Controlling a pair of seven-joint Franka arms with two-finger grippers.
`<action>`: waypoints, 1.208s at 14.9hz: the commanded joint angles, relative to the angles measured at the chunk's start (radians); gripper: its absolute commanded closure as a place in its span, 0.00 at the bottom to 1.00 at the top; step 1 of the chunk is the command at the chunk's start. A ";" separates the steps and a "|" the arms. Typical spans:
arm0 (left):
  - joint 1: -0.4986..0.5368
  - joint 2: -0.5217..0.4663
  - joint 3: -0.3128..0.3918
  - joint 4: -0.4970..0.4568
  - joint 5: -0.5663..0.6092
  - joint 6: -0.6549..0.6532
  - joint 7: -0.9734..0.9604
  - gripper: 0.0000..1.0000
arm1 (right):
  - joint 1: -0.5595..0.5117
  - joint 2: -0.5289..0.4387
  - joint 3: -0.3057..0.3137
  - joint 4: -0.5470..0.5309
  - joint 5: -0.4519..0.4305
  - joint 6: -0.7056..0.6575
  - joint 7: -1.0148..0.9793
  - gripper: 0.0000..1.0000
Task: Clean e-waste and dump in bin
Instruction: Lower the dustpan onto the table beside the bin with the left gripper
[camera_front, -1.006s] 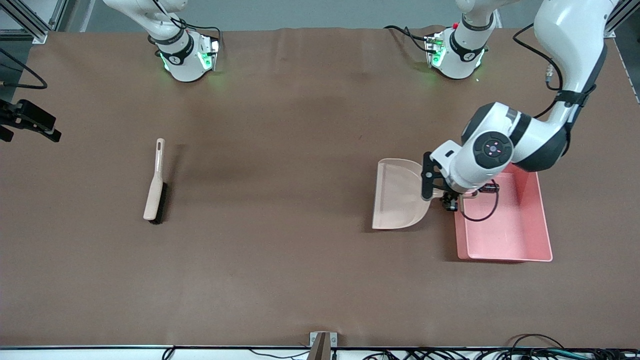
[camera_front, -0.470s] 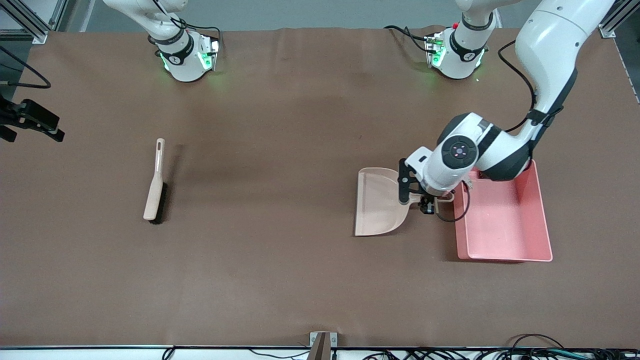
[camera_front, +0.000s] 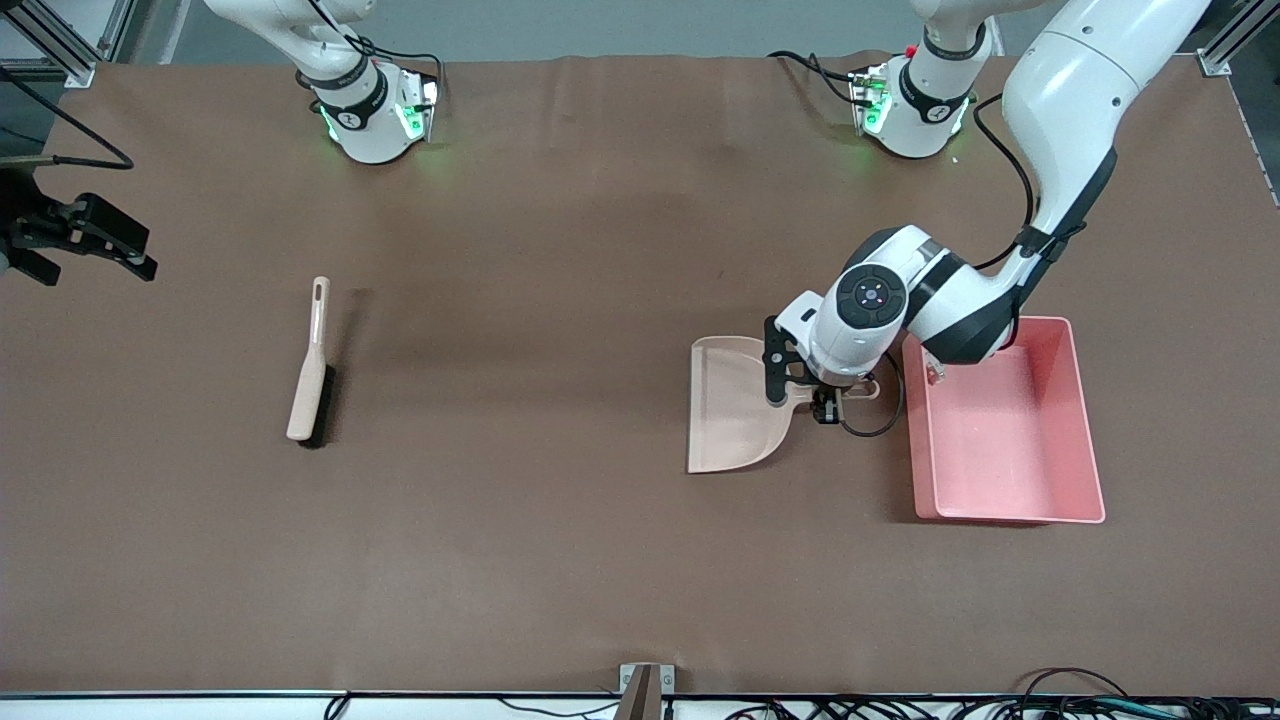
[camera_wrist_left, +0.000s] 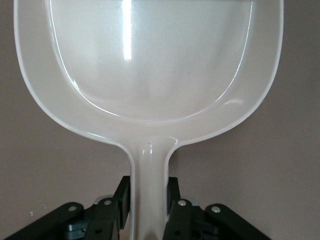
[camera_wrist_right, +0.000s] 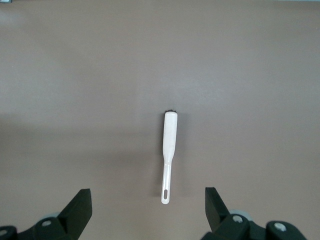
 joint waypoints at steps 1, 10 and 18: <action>-0.016 0.036 0.000 0.026 0.026 0.005 -0.011 0.99 | -0.008 -0.009 -0.002 -0.004 -0.018 -0.016 0.051 0.00; -0.009 0.063 -0.005 0.066 0.020 0.011 -0.019 0.00 | -0.014 -0.005 -0.003 0.007 -0.005 -0.028 0.055 0.00; -0.005 -0.031 -0.013 0.258 0.003 -0.157 -0.188 0.00 | -0.020 -0.005 -0.003 0.007 -0.002 -0.028 0.049 0.00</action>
